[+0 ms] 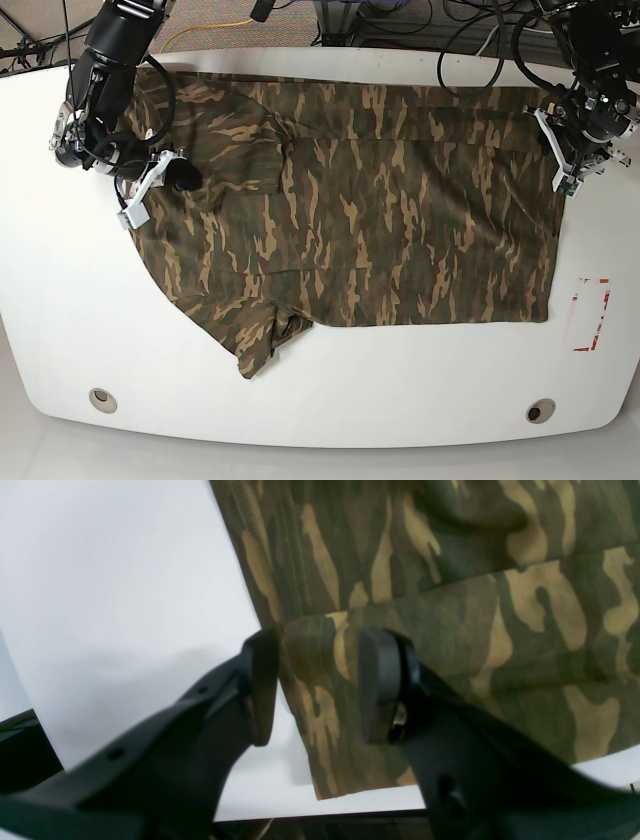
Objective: Fold the T-shirt properly
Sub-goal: 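Move the right gripper along the shirt edge and pinch the fabric, then tug the shirt edge with both grippers to straighten the body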
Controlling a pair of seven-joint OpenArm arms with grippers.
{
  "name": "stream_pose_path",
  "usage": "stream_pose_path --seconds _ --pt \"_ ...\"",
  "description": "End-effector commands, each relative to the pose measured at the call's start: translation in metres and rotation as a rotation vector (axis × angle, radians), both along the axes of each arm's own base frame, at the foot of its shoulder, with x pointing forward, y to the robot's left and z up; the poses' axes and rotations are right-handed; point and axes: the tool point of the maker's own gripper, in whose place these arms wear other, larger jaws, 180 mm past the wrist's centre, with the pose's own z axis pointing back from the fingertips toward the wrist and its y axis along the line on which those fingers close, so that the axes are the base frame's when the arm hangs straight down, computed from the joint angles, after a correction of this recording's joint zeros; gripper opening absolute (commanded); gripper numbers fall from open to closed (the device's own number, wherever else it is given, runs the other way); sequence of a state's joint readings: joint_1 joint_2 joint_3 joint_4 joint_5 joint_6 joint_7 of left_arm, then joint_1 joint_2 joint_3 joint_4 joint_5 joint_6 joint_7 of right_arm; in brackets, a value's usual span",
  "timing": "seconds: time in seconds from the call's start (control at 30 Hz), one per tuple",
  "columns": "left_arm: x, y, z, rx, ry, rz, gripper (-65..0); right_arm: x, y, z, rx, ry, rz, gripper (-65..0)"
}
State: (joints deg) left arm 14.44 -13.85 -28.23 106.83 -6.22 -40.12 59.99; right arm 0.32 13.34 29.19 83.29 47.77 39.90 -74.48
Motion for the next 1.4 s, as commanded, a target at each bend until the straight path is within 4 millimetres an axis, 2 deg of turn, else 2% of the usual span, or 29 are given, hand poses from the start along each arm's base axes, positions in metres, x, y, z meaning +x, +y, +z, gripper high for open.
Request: stream_pose_path --seconds 0.0,0.27,0.43,0.47,0.67,0.73,0.8,0.87,0.93,1.03,1.17,1.27,1.37 --pt "0.006 0.003 0.009 0.012 -0.033 -0.008 -40.6 0.018 -0.006 0.019 -0.005 -0.075 -0.010 -65.0" --pt "0.006 0.003 0.009 0.012 -0.033 -0.008 -40.6 0.041 -0.019 0.040 -0.032 -0.135 -0.013 -65.0" --pt "0.005 0.003 0.008 0.012 -0.029 -0.008 -40.6 0.052 -0.019 0.038 -0.001 -0.124 -0.026 -65.0" --pt "0.005 0.003 0.008 0.012 -0.029 -0.008 -40.6 0.051 -0.019 0.035 0.005 -0.115 -0.028 -62.6" --pt "0.005 0.003 0.008 0.012 -0.029 -0.008 -40.6 0.051 -0.020 0.034 0.009 -0.109 -0.032 -30.4" --pt "0.005 0.003 0.008 0.013 -0.030 -0.006 -40.6 0.051 -0.023 0.035 0.003 -0.112 -0.036 -24.1" --pt "0.006 0.003 0.010 0.012 -0.035 -0.009 -40.6 0.052 -0.034 0.038 -0.025 -0.117 -0.040 -20.6" --pt "0.008 0.001 0.011 0.005 -0.044 -0.007 -40.6 0.053 -0.042 0.041 -0.040 -0.131 -0.052 -20.5" --pt "0.016 -0.012 0.012 -0.051 -0.080 0.012 -40.4 0.054 -0.055 0.041 -0.087 -0.136 -0.067 -20.3" --pt "0.019 -0.014 0.015 -0.093 -0.088 0.056 -40.0 0.052 -0.069 0.037 -0.167 -0.108 -0.069 -20.3" --pt "0.023 -0.018 0.020 -0.127 -0.050 0.070 -33.9 0.049 -0.082 0.034 -0.227 -0.087 -0.073 -20.5" --pt "0.023 -0.011 0.025 -0.143 -0.078 0.101 -31.2 0.044 -0.082 0.029 -0.227 -0.072 -0.070 -20.5" --pt "0.020 -0.002 0.021 -0.135 -0.070 0.147 -30.6 0.036 -0.081 0.022 -0.221 -0.054 -0.073 -20.5"
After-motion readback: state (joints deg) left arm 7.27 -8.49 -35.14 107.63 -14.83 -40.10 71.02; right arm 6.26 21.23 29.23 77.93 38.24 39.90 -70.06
